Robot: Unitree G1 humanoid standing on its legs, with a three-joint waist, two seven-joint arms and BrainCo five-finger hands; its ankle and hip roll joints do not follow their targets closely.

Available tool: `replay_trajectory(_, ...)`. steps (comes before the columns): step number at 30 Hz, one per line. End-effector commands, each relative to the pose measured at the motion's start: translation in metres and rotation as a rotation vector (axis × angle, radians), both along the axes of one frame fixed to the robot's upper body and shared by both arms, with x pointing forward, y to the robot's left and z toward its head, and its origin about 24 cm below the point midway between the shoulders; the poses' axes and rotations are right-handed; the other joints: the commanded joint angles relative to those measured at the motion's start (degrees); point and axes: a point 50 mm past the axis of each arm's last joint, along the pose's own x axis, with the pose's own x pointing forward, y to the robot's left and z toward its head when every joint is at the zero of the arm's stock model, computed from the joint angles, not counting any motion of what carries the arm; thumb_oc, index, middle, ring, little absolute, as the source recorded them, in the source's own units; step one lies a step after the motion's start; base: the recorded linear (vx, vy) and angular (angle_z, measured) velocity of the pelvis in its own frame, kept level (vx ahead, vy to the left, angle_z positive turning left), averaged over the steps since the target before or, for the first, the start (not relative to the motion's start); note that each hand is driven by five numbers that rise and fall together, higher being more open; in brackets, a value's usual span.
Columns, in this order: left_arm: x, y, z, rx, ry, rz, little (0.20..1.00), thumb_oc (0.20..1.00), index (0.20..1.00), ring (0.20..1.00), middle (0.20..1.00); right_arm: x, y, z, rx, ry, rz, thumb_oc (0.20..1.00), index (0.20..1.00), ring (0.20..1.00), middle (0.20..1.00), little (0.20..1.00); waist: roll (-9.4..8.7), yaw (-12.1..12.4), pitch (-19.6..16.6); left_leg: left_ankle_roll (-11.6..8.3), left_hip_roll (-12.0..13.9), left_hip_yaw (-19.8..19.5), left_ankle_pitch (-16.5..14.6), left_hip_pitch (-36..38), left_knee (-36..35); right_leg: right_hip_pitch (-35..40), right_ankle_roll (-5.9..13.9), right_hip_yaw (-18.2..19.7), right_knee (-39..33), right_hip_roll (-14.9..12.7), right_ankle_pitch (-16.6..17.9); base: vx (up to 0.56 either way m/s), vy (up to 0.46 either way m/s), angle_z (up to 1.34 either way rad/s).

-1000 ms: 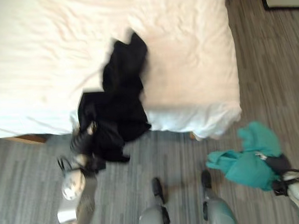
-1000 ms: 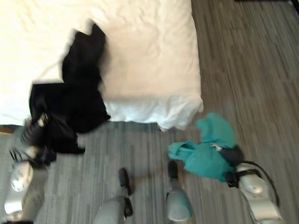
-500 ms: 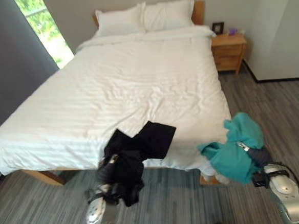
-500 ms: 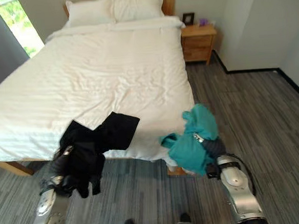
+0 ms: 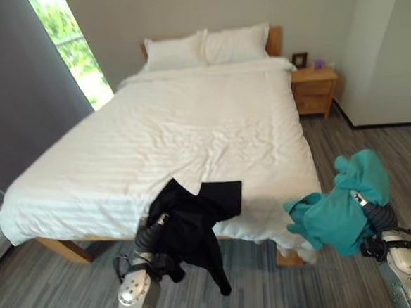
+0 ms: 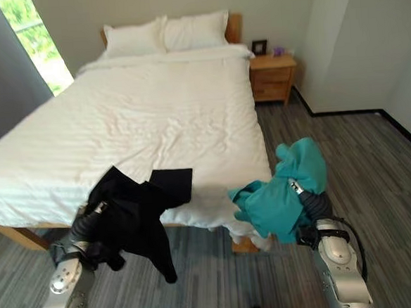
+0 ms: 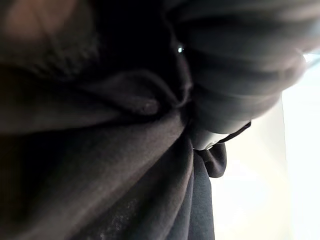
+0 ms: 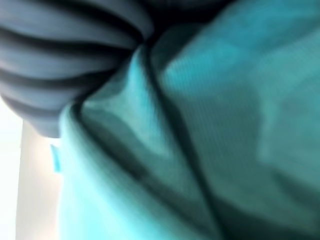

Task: Pick up bed clothes into laundry basket.

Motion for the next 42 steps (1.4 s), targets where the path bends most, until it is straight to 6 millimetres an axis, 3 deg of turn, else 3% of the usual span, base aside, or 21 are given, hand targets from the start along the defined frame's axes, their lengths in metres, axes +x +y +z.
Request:
replay_trajectory(1,0.023,0.026,0.062,0.158,-0.286,0.076,0.2,0.2,0.2,0.2,0.2,0.027,0.0,0.047,0.002,-0.273,-0.004,0.2,0.2,0.2,0.2,0.2,-3.32,-0.2,5.5,-0.31,1.3,1.7,-2.8,7.9,1.4,4.5,-1.43,-1.1,3.8,-0.9,-4.2,-0.02,-0.138,-0.09)
replay_trajectory(3,0.022,0.029,0.066,0.141,-0.317,0.108,0.2,0.2,0.2,0.2,0.2,0.023,-0.004,0.047,-0.004,-0.277,-0.02,0.2,0.2,0.2,0.2,0.2,-3.93,-0.9,5.9,-1.11,2.5,2.8,-3.5,7.3,4.6,4.7,-1.84,-0.5,3.0,-0.3,-4.2,-0.05,-0.114,-0.33)
replay_trajectory(4,0.017,0.033,0.07,0.123,-0.356,0.15,0.2,0.2,0.2,0.2,0.2,0.022,-0.006,0.044,0.003,-0.274,-0.024,0.2,0.2,0.2,0.2,0.2,-4.7,-0.3,7.3,-1.69,2.7,-1.7,-2.3,5.6,10.0,3.4,-2.69,3.8,3.1,1.1,-3.2,-0.05,-0.064,-0.48)
replay_trajectory(6,0.017,0.033,0.07,0.123,-0.355,0.15,0.2,0.2,0.2,0.2,0.2,0.022,-0.006,0.044,0.003,-0.274,-0.025,0.2,0.2,0.2,0.2,0.2,-4.61,-0.2,7.0,-1.74,2.8,-1.6,-2.8,5.4,10.2,3.3,-2.62,3.9,3.1,1.2,-3.5,-0.02,-0.01,-0.93)
replay_trajectory(7,0.014,0.032,0.074,0.112,-0.393,0.179,0.2,0.2,0.2,0.2,0.2,0.024,-0.007,0.046,0.017,-0.29,-0.023,0.2,0.2,0.2,0.2,0.2,-5.53,1.8,7.6,-0.7,-3.2,-15.7,-5.6,3.9,11.3,0.6,-2.12,9.8,3.3,1.9,-1.1,-0.01,-0.001,-1.36)
replay_trajectory(9,0.01,0.035,0.071,0.127,-0.388,0.195,0.2,0.2,0.2,0.2,0.2,0.026,-0.011,0.05,-0.002,-0.299,-0.018,0.2,0.2,0.2,0.2,0.2,-5.27,2.2,7.1,2.45,-9.0,-25.3,-9.6,3.3,9.4,-2.3,-1.51,17.1,2.8,3.8,1.0,-0.02,0.115,-2.72)
replay_trajectory(11,0.011,0.034,0.071,0.128,-0.387,0.178,0.2,0.2,0.2,0.2,0.2,0.024,-0.012,0.048,-0.009,-0.286,-0.02,0.2,0.2,0.2,0.2,0.2,-4.96,1.8,6.8,2.72,-9.4,-25.5,-9.1,4.0,7.7,-3.0,-1.28,18.4,2.8,4.2,0.7,-0.03,0.152,-2.72)
replay_trajectory(13,0.019,0.033,0.075,0.161,-0.389,0.145,0.2,0.2,0.2,0.2,0.2,0.018,-0.016,0.041,0.012,-0.268,-0.066,0.2,0.2,0.2,0.2,0.2,-4.63,-0.9,7.0,3.59,-8.7,-20.1,-7.7,5.6,3.5,-6.0,1.26,20.6,1.3,3.8,4.5,-0.15,0.271,-1.1)
replay_trajectory(15,0.019,0.035,0.08,0.211,-0.389,0.125,0.2,0.2,0.2,0.2,0.2,0.014,-0.012,0.031,0.056,-0.249,-0.074,0.2,0.2,0.2,0.2,0.2,-4.6,-1.5,7.5,4.28,-8.7,-16.4,-6.8,6.8,1.2,-7.3,2.35,22.2,0.3,3.9,6.2,-0.16,0.219,-1.0)
replay_trajectory(17,0.019,0.038,0.095,0.276,-0.427,0.11,0.2,0.2,0.2,0.2,0.2,0.011,-0.006,0.025,0.04,-0.212,-0.047,0.2,0.2,0.2,0.2,0.2,-4.5,-1.1,9.4,4.89,-8.2,-12.5,-6.5,6.7,1.5,-9.8,2.76,17.8,3.1,3.3,6.4,-0.2,0.083,-2.29)
replay_trajectory(19,0.021,0.041,0.1,0.276,-0.448,0.134,0.2,0.2,0.2,0.2,0.2,0.015,0.003,0.023,0.042,-0.204,-0.022,0.2,0.2,0.2,0.2,0.2,-3.28,1.2,10.4,4.83,-6.2,-8.1,-6.7,5.8,3.2,-7.8,-0.12,4.2,8.6,-0.6,0.8,-0.23,0.062,-2.25)
replay_trajectory(21,0.02,0.041,0.094,0.229,-0.438,0.149,0.2,0.2,0.2,0.2,0.2,0.013,0.007,0.016,0.06,-0.177,-0.009,0.2,0.2,0.2,0.2,0.2,-2.97,1.7,9.8,5.41,-5.2,-3.0,-5.7,5.6,2.9,-4.9,-0.96,0.3,14.7,-2.3,-1.5,-0.3,0.081,-1.86)
replay_trajectory(23,0.018,0.041,0.093,0.22,-0.434,0.157,0.2,0.2,0.2,0.2,0.2,0.015,0.007,0.02,0.063,-0.2,-0.03,0.2,0.2,0.2,0.2,0.2,-3.01,2.9,8.8,5.46,-5.0,0.0,-5.5,5.3,2.7,-2.7,-0.65,-5.1,14.4,-4.7,-1.3,-0.18,0.023,-1.0)
replay_trajectory(24,0.015,0.042,0.09,0.222,-0.416,0.166,0.2,0.2,0.2,0.2,0.2,0.02,0.011,0.022,0.064,-0.208,-0.011,0.2,0.2,0.2,0.2,0.2,-3.83,4.0,7.5,4.99,-5.3,3.0,-5.9,5.3,2.3,0.5,0.21,-10.4,9.3,-5.5,-1.6,-0.09,-0.096,-1.34)
replay_trajectory(25,0.011,0.045,0.088,0.226,-0.404,0.183,0.2,0.2,0.2,0.2,0.2,0.023,0.014,0.022,0.063,-0.199,0.011,0.2,0.2,0.2,0.2,0.2,-4.72,4.5,6.6,4.55,-5.1,5.2,-5.5,5.3,1.5,1.2,0.54,-11.5,4.9,-4.7,-1.0,-0.01,-0.16,-1.54)
replay_trajectory(28,0.008,0.045,0.084,0.192,-0.402,0.193,0.2,0.2,0.2,0.2,0.2,0.021,0.011,0.024,0.046,-0.193,0.021,0.2,0.2,0.2,0.2,0.2,-4.93,4.1,6.4,3.98,-4.0,6.2,-5.0,6.0,1.3,1.2,-0.44,-7.8,2.3,-1.9,-1.0,0.02,-0.155,-1.12)
replay_trajectory(33,0.013,0.04,0.08,0.172,-0.381,0.16,0.2,0.2,0.2,0.2,0.2,0.013,0.003,0.016,0.065,-0.157,-0.018,0.2,0.2,0.2,0.2,0.2,-3.94,3.3,6.7,1.66,-1.3,5.4,-3.6,6.7,1.8,3.5,-2.34,-8.2,2.1,0.7,-3.5,0.05,-0.267,0.14)
replay_trajectory(36,0.014,0.041,0.081,0.165,-0.387,0.165,0.2,0.2,0.2,0.2,0.2,0.015,0.003,0.019,0.069,-0.175,-0.021,0.2,0.2,0.2,0.2,0.2,-3.99,2.8,7.3,0.33,0.9,4.9,-3.8,5.9,5.9,3.8,-3.72,-8.0,3.1,2.2,-4.9,0.04,-0.197,0.12)
replay_trajectory(40,0.017,0.037,0.083,0.148,-0.397,0.141,0.2,0.2,0.2,0.2,0.2,0.014,-0.003,0.023,0.06,-0.192,-0.045,0.2,0.2,0.2,0.2,0.2,-4.55,3.2,9.3,-1.03,3.6,3.1,-1.3,0.6,18.2,5.4,-5.76,-8.2,3.9,3.4,-6.4,0.02,-0.144,0.06)
replay_trajectory(41,0.019,0.035,0.082,0.129,-0.401,0.135,0.2,0.2,0.2,0.2,0.2,0.015,-0.005,0.023,0.057,-0.192,-0.051,0.2,0.2,0.2,0.2,0.2,-4.69,4.0,10.1,-0.87,2.7,-0.2,0.3,-1.6,21.9,5.9,-6.26,-7.8,4.0,3.5,-6.7,0.14,-0.138,0.13)
replay_trajectory(42,0.02,0.033,0.081,0.114,-0.401,0.129,0.2,0.2,0.2,0.2,0.2,0.015,-0.007,0.025,0.063,-0.201,-0.064,0.2,0.2,0.2,0.2,0.2,-5.22,5.3,11.1,-0.14,-1.0,-4.3,-1.3,-6.5,23.1,7.4,-6.24,-6.9,3.4,3.0,-7.3,0.11,-0.077,0.04)
